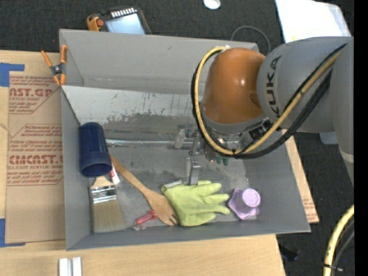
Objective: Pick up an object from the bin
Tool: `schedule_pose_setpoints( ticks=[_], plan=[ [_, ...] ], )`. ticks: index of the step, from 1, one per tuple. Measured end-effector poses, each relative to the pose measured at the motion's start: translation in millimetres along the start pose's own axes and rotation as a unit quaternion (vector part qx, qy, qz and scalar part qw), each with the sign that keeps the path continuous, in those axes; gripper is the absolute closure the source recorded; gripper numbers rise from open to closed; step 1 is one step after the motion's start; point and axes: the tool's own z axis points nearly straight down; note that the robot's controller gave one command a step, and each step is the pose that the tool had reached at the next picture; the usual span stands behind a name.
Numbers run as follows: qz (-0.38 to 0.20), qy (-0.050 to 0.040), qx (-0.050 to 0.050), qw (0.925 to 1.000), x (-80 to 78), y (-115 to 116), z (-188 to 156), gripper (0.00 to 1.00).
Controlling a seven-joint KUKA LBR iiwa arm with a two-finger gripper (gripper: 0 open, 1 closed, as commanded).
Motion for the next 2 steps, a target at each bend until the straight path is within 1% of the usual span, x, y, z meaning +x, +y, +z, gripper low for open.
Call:
schedule_pose_setpoints(
  ticks=[1, 2],
  plan=[
    [0.000, -0.0039, 0.000, 1.0000, -1.9, -0.3, -4.4, 0.00],
    [-0.044, -0.0056, 0.000, 0.9990, 13.9, -26.9, 62.5, 0.00]
  ],
)
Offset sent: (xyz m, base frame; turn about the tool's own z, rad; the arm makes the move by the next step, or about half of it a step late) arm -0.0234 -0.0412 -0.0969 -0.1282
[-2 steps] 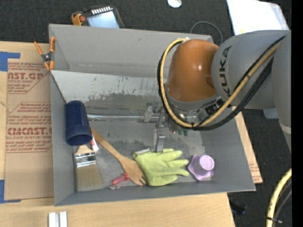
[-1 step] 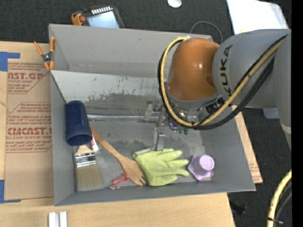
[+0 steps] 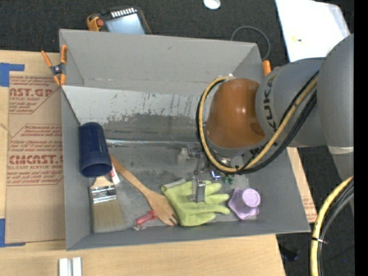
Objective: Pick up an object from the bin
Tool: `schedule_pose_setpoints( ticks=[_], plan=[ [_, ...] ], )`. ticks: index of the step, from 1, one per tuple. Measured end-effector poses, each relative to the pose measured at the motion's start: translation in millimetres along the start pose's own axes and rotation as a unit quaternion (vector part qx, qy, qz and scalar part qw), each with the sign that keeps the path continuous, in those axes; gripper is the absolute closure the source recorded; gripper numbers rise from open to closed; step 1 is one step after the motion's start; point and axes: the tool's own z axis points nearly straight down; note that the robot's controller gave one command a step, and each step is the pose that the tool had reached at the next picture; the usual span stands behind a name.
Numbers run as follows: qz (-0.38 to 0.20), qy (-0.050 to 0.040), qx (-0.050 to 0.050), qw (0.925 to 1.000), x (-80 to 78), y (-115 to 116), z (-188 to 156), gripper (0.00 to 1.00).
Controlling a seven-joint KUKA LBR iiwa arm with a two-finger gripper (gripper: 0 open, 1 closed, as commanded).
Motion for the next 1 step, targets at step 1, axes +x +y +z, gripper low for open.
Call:
schedule_pose_setpoints(
  ticks=[1],
  plan=[
    [0.005, 0.0022, -0.001, 1.0000, 27.0, -4.3, 9.1, 0.00]
  ],
)
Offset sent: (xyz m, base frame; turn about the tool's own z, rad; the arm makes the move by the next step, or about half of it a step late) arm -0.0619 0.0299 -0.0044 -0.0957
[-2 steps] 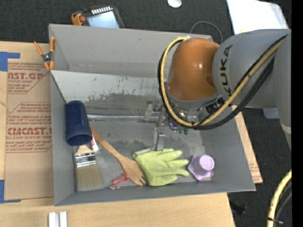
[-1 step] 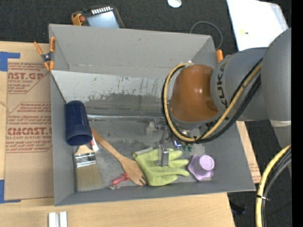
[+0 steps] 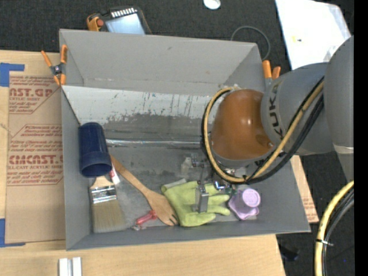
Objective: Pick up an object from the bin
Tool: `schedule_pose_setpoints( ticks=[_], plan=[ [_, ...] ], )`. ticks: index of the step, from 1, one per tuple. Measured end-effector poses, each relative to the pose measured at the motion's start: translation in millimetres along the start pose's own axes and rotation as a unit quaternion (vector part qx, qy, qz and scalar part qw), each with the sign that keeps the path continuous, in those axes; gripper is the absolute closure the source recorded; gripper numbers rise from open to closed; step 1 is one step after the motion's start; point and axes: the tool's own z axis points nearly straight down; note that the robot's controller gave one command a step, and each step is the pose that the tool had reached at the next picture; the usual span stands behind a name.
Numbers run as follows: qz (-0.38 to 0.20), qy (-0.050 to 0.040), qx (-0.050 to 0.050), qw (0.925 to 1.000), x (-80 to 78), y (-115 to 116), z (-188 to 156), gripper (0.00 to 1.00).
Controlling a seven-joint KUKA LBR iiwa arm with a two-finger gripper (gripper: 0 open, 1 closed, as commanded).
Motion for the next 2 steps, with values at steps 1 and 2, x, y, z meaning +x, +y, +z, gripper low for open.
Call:
schedule_pose_setpoints(
  ticks=[1, 2],
  plan=[
    [-0.055, 0.0010, 0.001, 0.9985, 33.6, 41.0, -4.2, 0.00],
    [0.003, -0.0043, 0.001, 1.0000, 25.7, 0.0, 27.1, 0.00]
  ],
)
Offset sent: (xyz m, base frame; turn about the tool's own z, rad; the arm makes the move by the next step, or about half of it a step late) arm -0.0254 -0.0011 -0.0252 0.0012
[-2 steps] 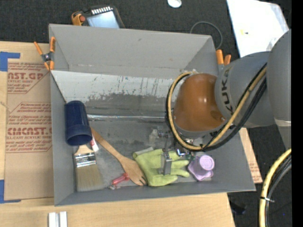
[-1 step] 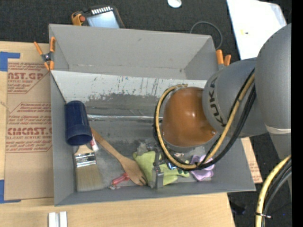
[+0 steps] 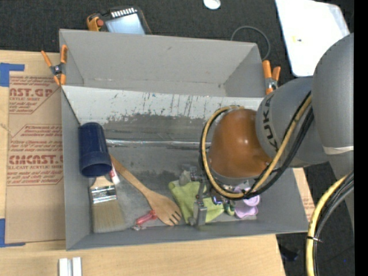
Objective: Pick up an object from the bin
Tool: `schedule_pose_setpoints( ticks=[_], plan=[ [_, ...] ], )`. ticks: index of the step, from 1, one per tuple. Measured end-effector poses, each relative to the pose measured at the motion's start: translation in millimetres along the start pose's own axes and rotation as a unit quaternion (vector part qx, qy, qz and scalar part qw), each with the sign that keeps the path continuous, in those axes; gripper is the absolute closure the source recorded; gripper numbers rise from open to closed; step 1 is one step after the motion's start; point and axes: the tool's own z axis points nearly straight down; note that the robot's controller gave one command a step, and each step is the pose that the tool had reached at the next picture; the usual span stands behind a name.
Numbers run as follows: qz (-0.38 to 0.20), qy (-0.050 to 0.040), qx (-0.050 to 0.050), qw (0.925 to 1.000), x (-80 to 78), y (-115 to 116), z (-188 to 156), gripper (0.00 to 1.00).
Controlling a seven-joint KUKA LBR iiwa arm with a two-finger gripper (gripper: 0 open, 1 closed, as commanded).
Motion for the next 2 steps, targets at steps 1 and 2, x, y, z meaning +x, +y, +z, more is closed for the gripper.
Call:
schedule_pose_setpoints(
  ticks=[1, 2],
  plan=[
    [-0.201, 0.0013, -0.002, 0.9795, 12.2, -25.8, -2.0, 1.00],
    [-0.201, 0.0013, -0.002, 0.9795, 12.2, -25.8, -2.0, 1.00]
  ],
)
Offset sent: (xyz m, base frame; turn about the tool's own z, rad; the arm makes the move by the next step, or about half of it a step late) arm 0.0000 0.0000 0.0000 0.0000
